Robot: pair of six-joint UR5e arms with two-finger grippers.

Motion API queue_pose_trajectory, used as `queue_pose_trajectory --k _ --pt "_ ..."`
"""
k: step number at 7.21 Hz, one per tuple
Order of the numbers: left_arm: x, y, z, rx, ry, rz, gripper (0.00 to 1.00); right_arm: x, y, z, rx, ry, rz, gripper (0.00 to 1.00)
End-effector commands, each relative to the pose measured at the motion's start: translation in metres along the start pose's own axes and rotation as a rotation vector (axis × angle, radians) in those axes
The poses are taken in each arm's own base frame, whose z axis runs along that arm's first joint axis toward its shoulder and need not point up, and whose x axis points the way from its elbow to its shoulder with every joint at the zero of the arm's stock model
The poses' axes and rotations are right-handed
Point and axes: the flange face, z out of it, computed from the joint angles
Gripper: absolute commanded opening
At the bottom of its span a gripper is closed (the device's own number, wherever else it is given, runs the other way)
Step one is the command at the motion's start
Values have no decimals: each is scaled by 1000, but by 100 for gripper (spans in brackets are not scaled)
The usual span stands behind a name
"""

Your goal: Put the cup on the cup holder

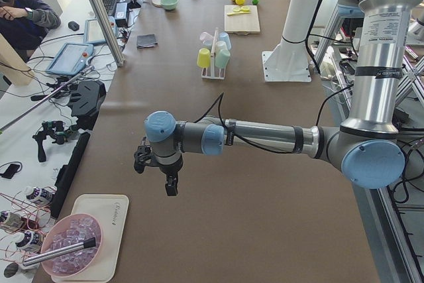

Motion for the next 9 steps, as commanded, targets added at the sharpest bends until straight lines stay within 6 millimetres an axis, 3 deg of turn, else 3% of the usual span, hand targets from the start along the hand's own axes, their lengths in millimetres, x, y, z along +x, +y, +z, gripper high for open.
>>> queue_pose_trajectory --k 1,9 --pt "0 0 0 -2 0 -3 98 1 0 1 0 2 1 100" --pt "7 -5 -8 15 -1 11 98 2 1 1 -2 1 2 100"
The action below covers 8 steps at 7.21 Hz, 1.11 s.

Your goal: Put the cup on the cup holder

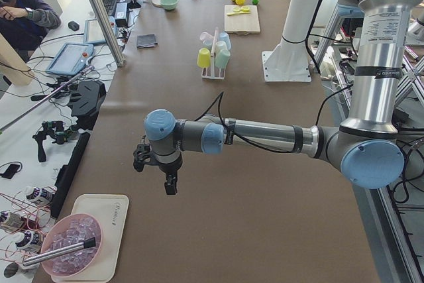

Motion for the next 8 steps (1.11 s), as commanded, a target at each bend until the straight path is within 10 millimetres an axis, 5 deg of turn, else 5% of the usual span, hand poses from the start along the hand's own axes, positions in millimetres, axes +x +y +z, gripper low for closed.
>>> queue_pose_trajectory --k 1,8 --pt "4 -4 -4 9 3 8 98 0 0 0 0 0 0 100" --pt "9 -5 -9 39 10 30 98 2 0 2 -5 0 3 100"
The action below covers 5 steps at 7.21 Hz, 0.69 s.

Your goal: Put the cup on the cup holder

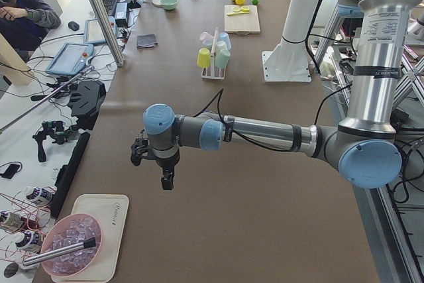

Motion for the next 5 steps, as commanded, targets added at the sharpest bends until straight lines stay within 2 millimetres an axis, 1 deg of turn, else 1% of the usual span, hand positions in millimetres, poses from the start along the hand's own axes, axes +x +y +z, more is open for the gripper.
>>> queue_pose_trajectory --k 1,5 --pt "-2 1 2 -2 1 3 98 0 0 0 0 0 0 100" --pt "-6 5 6 -10 -1 -3 98 0 0 0 0 0 0 100"
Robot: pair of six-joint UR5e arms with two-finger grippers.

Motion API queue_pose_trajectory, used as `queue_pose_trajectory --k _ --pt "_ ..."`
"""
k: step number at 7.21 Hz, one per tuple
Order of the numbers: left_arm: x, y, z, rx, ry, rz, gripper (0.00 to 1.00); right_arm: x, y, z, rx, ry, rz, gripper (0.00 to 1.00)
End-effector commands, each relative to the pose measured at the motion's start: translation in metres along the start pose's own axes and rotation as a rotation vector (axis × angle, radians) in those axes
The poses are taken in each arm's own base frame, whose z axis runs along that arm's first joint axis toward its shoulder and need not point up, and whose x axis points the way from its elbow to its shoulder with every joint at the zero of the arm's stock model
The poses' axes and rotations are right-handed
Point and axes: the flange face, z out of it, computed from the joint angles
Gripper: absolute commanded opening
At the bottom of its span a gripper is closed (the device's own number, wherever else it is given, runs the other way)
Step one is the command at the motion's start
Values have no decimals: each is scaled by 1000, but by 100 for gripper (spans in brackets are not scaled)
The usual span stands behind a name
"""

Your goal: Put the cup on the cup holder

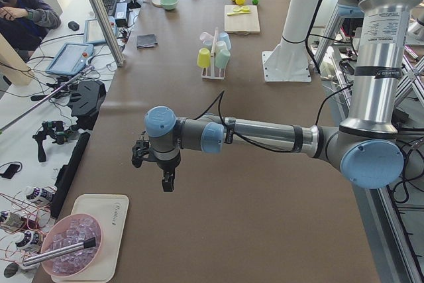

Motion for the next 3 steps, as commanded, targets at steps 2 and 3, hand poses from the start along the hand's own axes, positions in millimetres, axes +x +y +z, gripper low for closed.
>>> queue_pose_trajectory --k 2,3 --pt "0 1 0 -1 0 -2 98 0 1 0 -1 0 1 100" --pt "-1 2 2 -4 3 -6 98 1 0 1 -2 1 2 100"
